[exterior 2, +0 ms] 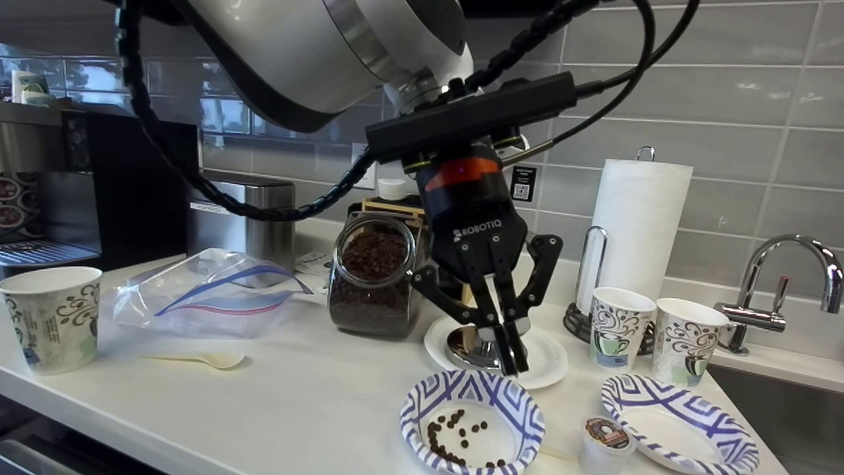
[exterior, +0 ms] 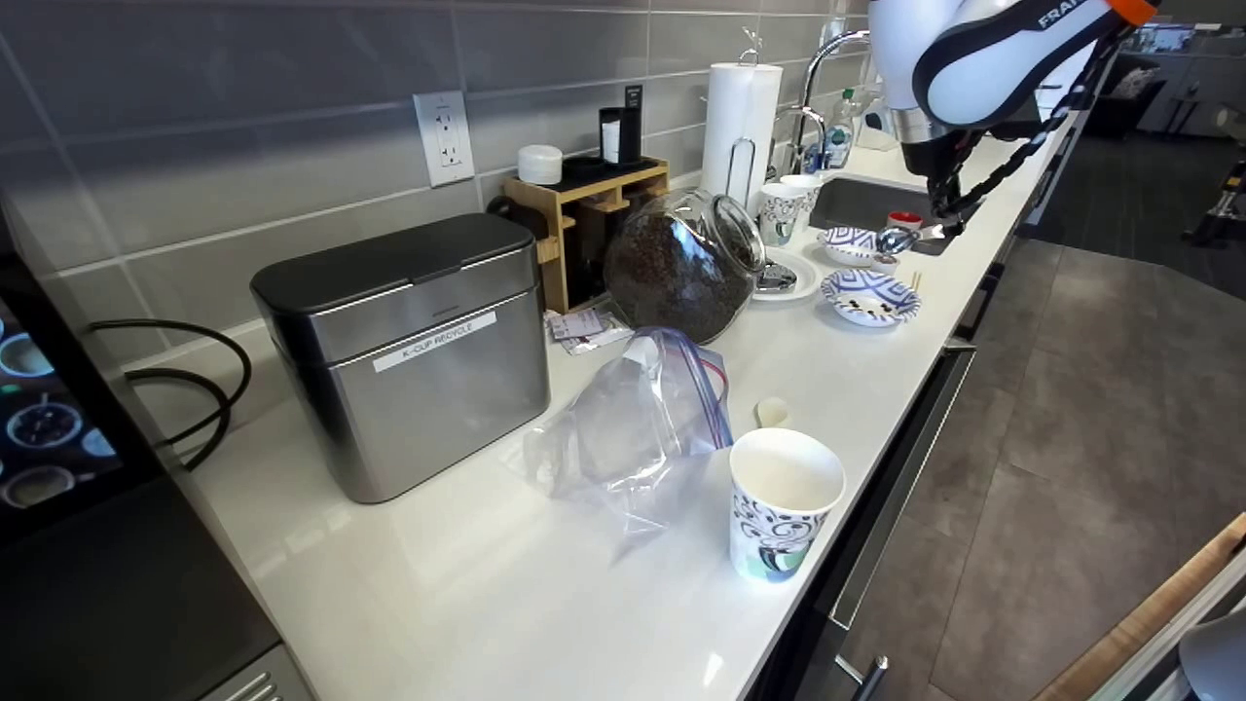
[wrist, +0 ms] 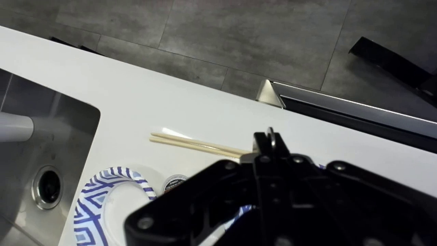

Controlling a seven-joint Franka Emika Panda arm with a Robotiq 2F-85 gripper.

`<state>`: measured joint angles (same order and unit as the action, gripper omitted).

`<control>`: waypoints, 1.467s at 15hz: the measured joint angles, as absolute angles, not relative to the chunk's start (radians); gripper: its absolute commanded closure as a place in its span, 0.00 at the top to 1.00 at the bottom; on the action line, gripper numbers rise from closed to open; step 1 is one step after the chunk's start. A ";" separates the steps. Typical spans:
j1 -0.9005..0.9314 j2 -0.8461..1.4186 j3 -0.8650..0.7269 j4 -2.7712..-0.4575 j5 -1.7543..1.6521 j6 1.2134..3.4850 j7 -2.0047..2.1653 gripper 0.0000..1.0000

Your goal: Scoop up the contents in the jug and put them in the bowl

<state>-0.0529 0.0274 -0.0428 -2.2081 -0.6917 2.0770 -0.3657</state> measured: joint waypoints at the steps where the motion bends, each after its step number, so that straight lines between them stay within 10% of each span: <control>1: -0.051 0.026 -0.041 -2.212 -0.699 2.077 -0.346 0.01; 22: -0.077 0.020 -0.070 -2.106 -0.074 1.959 -0.784 0.01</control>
<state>-0.0771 0.0198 -0.0704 -2.1059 -0.0737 1.9591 -0.7838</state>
